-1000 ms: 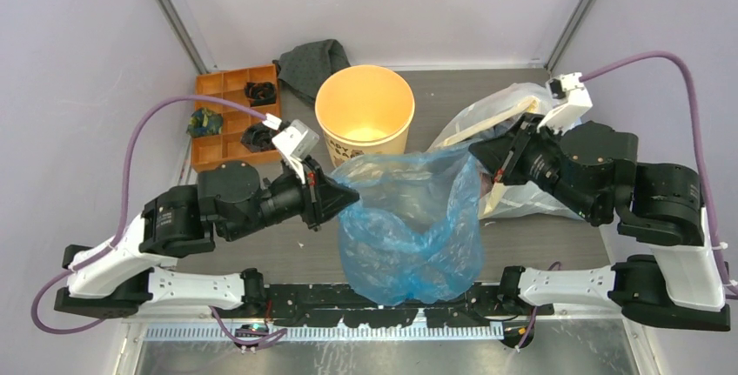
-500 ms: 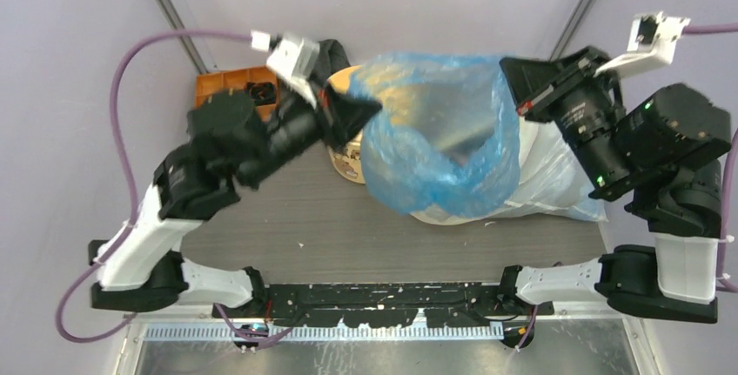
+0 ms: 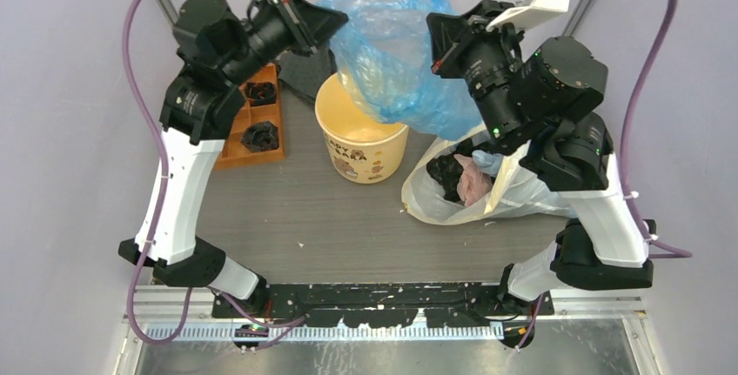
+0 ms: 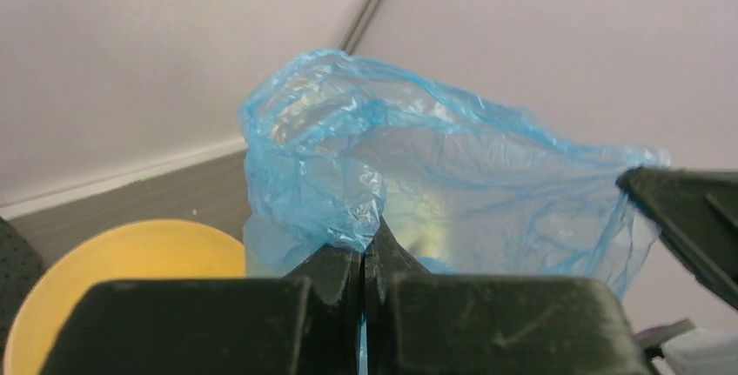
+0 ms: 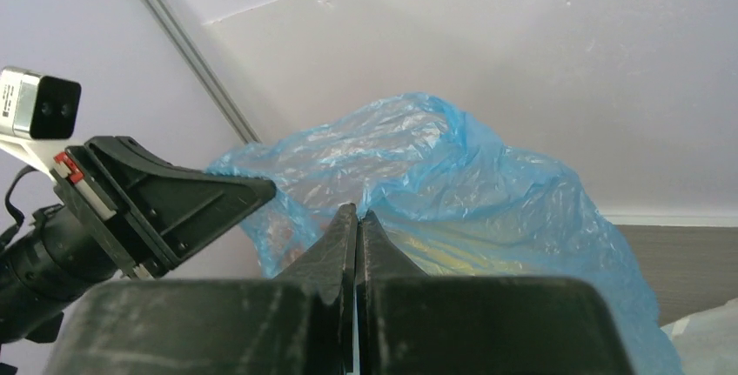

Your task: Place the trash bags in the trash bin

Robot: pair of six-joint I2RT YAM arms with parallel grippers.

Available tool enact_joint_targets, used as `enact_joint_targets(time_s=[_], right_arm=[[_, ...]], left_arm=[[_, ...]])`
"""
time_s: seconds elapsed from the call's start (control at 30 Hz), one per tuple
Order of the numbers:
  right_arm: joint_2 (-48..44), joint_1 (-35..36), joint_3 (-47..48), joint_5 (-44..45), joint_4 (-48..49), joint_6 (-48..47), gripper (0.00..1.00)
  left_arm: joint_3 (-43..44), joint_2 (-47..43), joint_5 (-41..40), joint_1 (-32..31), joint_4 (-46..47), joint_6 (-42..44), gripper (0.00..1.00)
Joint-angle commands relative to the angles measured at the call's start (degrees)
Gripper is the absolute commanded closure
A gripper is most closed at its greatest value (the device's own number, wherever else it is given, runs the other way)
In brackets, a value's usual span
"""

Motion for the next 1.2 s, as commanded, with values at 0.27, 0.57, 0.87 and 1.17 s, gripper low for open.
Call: enact_joint_targets(time_s=[0.27, 0.57, 0.87, 1.17], right_arm=[[-0.97, -1.7, -6.94, -2.49, 8.73, -0.26, 0.99], [-2.9, -3.28, -12.72, -1.15, 3.36, 4.19, 0.99], [-1.75, -11.2, -15.94, -0.24, -4.04, 7.79, 0.99], [7.55, -18.26, -11.23, -11.65, -9.53, 10.73, 0.99]], left_arm=[[2.84, 2.03, 12.7, 12.91, 6.82, -10.05, 1.0], [-3.43, -2.2, 11.89, 13.14, 4.93, -8.07, 1.0], [-10.77, 0.17, 15.19, 13.14, 5.2, -9.0, 1.0], [-11.41, 3.99, 6.33, 13.77, -1.3, -5.41, 0.99]])
